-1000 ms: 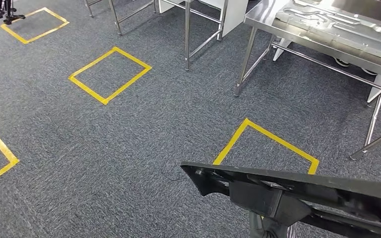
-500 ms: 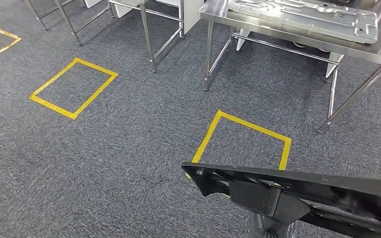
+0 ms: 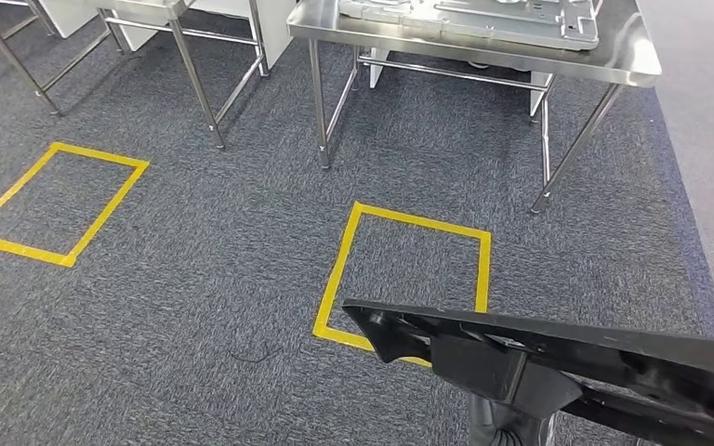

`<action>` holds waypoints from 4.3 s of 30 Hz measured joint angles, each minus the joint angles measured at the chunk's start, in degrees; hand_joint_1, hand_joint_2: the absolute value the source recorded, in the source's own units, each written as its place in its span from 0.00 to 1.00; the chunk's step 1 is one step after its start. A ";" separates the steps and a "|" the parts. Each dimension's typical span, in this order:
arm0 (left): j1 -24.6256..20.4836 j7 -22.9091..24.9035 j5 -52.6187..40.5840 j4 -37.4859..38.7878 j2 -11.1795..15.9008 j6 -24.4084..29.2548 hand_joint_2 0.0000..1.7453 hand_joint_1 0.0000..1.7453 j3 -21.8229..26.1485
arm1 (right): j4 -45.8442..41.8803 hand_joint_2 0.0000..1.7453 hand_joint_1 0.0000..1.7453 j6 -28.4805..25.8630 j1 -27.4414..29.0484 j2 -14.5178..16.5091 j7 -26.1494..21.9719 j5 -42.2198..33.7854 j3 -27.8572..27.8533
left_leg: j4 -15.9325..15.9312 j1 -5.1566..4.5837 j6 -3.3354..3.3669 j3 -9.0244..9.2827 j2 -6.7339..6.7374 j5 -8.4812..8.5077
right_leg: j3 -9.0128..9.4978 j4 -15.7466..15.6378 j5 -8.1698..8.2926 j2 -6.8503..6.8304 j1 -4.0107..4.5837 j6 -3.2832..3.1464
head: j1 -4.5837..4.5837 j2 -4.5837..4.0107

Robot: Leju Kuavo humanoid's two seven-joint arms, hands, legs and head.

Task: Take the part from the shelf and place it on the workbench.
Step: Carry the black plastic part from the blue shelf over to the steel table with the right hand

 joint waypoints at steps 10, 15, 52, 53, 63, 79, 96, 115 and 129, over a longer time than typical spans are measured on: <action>0.21 -0.29 -0.26 0.00 -0.14 -0.16 0.00 0.00 0.09 | -0.09 1.00 1.00 -0.56 -0.44 -0.03 0.72 0.79 0.05 | -0.87 0.03 0.07 2.09 8.25 -1.06 | -1.89 3.99 -0.52 -10.46 -0.88 1.76 | 0.02 0.00; -0.31 -0.29 -0.42 0.00 -0.14 -0.40 0.00 0.00 0.15 | -0.13 1.00 1.00 -0.94 -0.47 -0.06 0.85 0.96 0.19 | -0.74 -0.28 -1.51 3.28 10.36 -2.29 | 0.03 -0.17 0.12 -10.54 -0.29 0.11 | 0.00 0.00; 0.19 0.58 -2.05 0.00 -0.31 0.09 0.00 0.00 2.87 | -0.60 1.00 1.00 -5.49 -0.57 -0.51 3.53 5.42 1.97 | 16.48 -0.15 -1.90 -7.64 3.75 -7.49 | 2.11 -1.36 -0.68 -7.75 -0.39 -1.35 | -0.01 0.00; 0.26 0.58 -2.05 0.00 -0.30 0.09 0.00 0.00 2.88 | -0.60 1.00 1.00 -5.49 -0.57 -0.53 3.55 5.42 1.97 | 15.95 -0.14 -1.91 -7.65 3.75 -6.32 | 2.24 -1.32 -0.78 -7.60 -0.39 -1.31 | -0.01 0.00; 0.34 1.16 -2.59 0.00 -0.29 -0.13 0.00 0.00 3.40 | -0.34 1.00 1.00 -6.61 -0.51 -0.62 5.37 6.32 2.42 | 0.41 -0.14 0.83 -1.16 3.07 0.86 | 1.55 2.17 -3.74 -7.41 -0.29 1.29 | 0.01 0.00; 0.57 1.96 -3.78 -0.02 -0.26 -0.69 0.00 0.00 5.15 | 2.12 1.00 1.00 -7.38 -0.43 -1.52 8.05 6.04 3.48 | 4.96 -0.28 -1.14 -3.05 1.43 -2.19 | 2.92 -2.23 -0.76 -6.85 -0.72 -0.87 | -0.01 0.00; 1.19 2.20 -4.39 -0.02 -0.05 -0.73 0.00 0.00 7.26 | 3.46 1.00 1.00 -9.48 1.68 -2.16 10.76 8.94 2.31 | 0.30 -0.27 1.46 0.63 2.91 -0.83 | -1.76 11.08 -7.80 -8.17 -0.57 1.99 | 0.01 0.00; 0.45 1.37 -5.21 -0.02 -0.19 -1.09 0.00 0.00 10.43 | -1.78 1.00 1.00 -5.56 7.06 2.21 9.17 15.64 -9.20 | 12.68 -0.24 -1.71 -5.37 2.90 -7.98 | 4.34 -0.73 -2.98 -7.76 -0.08 -1.54 | -0.01 0.00; 0.31 1.02 -5.38 -0.02 -0.12 -1.38 0.00 0.00 10.75 | -2.89 1.00 1.00 -5.20 7.21 2.75 9.01 16.93 -10.58 | 1.05 -0.39 1.75 0.91 2.73 -1.59 | -4.58 15.30 -10.88 -7.83 -0.63 1.98 | -0.01 0.00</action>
